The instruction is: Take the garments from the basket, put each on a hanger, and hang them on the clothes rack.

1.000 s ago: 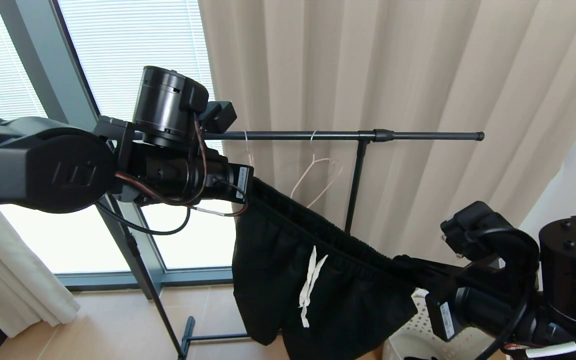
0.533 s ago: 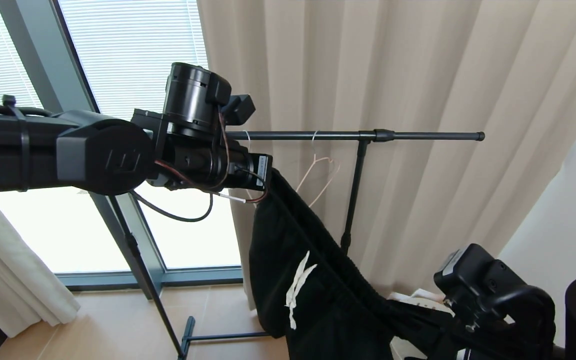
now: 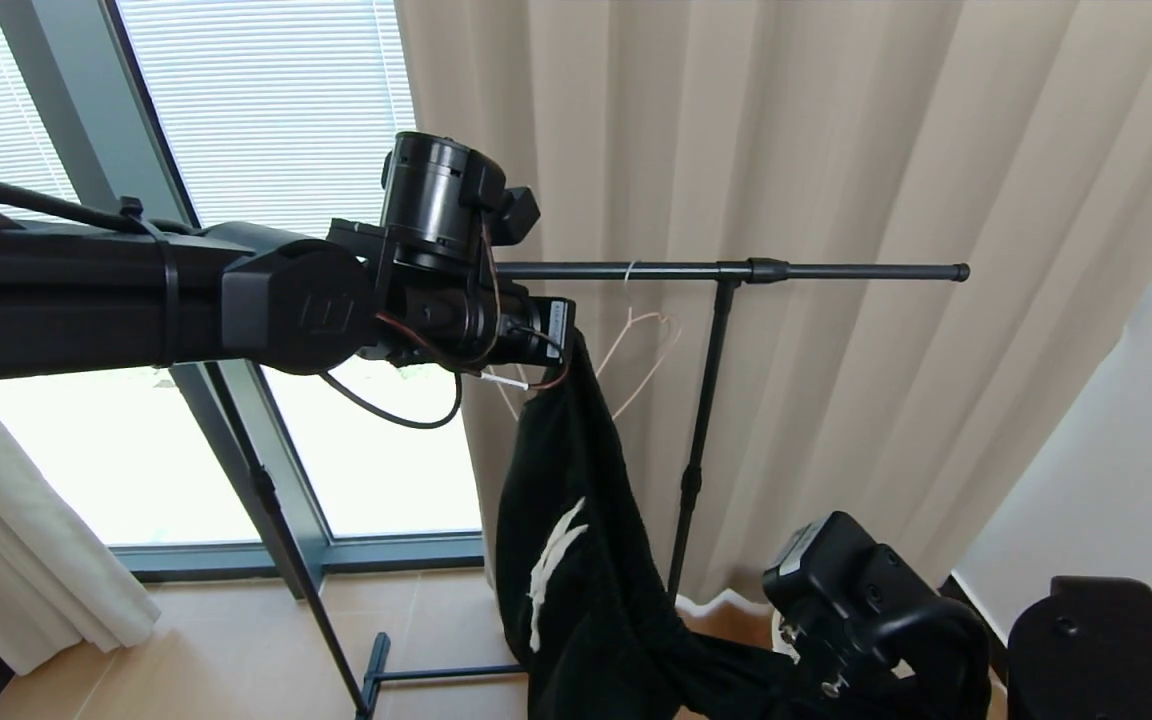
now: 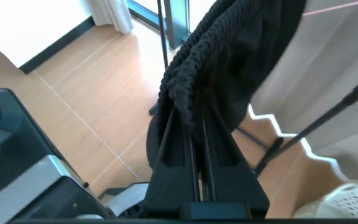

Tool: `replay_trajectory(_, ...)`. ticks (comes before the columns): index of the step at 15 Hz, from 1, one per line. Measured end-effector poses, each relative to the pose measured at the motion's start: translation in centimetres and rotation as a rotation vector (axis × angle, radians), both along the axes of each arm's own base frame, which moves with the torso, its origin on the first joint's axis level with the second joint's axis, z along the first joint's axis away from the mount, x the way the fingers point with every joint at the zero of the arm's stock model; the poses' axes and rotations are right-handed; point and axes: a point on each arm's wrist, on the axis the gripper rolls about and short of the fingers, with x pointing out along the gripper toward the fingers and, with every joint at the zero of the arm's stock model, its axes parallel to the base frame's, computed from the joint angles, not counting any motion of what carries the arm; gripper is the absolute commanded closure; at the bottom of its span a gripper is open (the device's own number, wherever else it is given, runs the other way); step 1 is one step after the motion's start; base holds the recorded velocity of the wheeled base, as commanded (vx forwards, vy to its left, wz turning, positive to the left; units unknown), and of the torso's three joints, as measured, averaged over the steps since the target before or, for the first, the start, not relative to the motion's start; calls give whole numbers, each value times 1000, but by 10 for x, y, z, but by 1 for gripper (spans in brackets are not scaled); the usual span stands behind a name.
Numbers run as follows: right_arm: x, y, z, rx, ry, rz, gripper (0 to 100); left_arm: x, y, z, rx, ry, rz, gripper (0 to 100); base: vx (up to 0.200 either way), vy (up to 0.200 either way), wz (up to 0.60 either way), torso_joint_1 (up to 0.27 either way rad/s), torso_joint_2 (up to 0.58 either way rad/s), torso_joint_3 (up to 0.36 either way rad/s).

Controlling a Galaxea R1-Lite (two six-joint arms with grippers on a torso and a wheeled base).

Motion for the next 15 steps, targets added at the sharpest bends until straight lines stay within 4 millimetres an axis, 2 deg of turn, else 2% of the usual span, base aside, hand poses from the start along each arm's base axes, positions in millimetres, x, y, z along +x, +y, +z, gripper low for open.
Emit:
replay_trajectory(3, 3, 16, -7, 56, 19, -1, 100, -2, -7, 0, -6, -1, -14, 100, 0, 0, 0, 0, 0, 0)
replay_trajectory(6, 5, 14, -16, 55, 19, -40, 100, -7, -8, -2, 4, 12, -23, 100, 0, 0, 0, 0, 0, 0)
replay_trajectory(11, 40, -29, -17, -17, -59, -379, 100, -40, 19, -12, 115, 39, -49, 100, 0, 0, 0, 0, 0, 0)
replay_trajectory(13, 62, -46, -16, -67, -90, -478, 100, -54, 37, -15, 175, 35, -61, 100, 0, 0, 0, 0, 0, 0)
replay_trajectory(15, 86, -55, -14, -147, -143, -545, 100, -71, 50, -16, 201, 38, -70, 100, 0, 0, 0, 0, 0, 0)
